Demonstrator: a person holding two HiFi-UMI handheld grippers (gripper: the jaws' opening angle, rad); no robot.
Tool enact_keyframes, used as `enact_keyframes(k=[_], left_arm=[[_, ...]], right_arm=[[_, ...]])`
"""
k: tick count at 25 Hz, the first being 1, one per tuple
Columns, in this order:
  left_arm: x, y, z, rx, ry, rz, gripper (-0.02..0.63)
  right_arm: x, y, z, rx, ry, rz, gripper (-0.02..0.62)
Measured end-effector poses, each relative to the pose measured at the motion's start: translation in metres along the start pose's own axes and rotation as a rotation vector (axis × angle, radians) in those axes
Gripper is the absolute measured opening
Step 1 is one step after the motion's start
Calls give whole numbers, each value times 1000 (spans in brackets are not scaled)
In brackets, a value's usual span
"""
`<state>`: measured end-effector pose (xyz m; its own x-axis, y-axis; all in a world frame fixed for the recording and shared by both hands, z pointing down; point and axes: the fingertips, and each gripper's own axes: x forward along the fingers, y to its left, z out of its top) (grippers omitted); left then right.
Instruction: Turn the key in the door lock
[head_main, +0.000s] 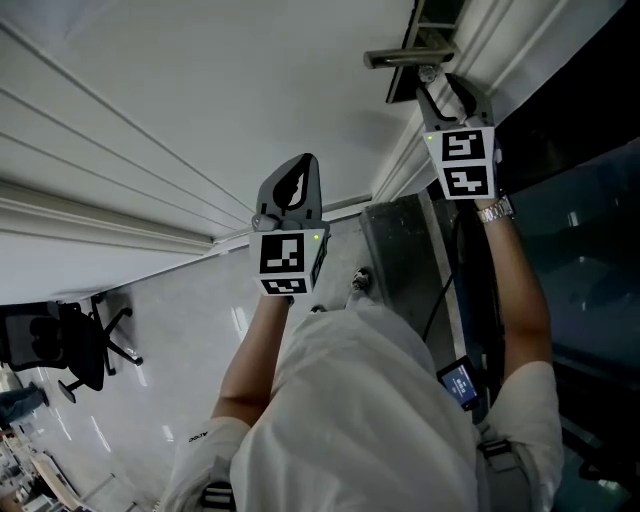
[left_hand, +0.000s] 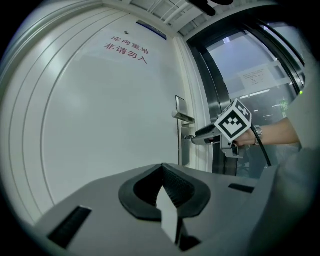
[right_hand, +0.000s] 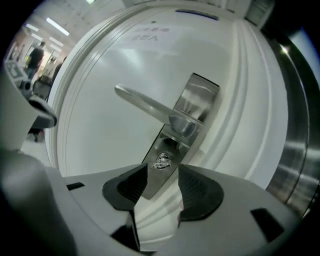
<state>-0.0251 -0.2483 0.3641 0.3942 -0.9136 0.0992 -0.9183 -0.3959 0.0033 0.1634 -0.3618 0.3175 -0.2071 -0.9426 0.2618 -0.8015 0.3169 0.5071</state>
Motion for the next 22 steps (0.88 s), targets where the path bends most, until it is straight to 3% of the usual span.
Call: enact_keyframes(k=[6, 9, 17, 19, 22], left_arm=[[1, 2, 4, 13, -8, 8, 6], [0, 3, 4, 11, -9, 13, 6], [-3, 6, 3, 10, -7, 26, 6], [-4, 7, 3, 10, -5, 30, 6], [-6, 10, 1, 10, -2, 36, 6]], right_arm=[[7, 7, 2, -453, 32, -129, 166], [16, 6, 2, -610, 53, -167, 166], [26, 11, 4, -834, 44, -225, 162], [26, 12, 3, -879, 36, -258, 99], [26, 12, 1, -897, 31, -300, 89]])
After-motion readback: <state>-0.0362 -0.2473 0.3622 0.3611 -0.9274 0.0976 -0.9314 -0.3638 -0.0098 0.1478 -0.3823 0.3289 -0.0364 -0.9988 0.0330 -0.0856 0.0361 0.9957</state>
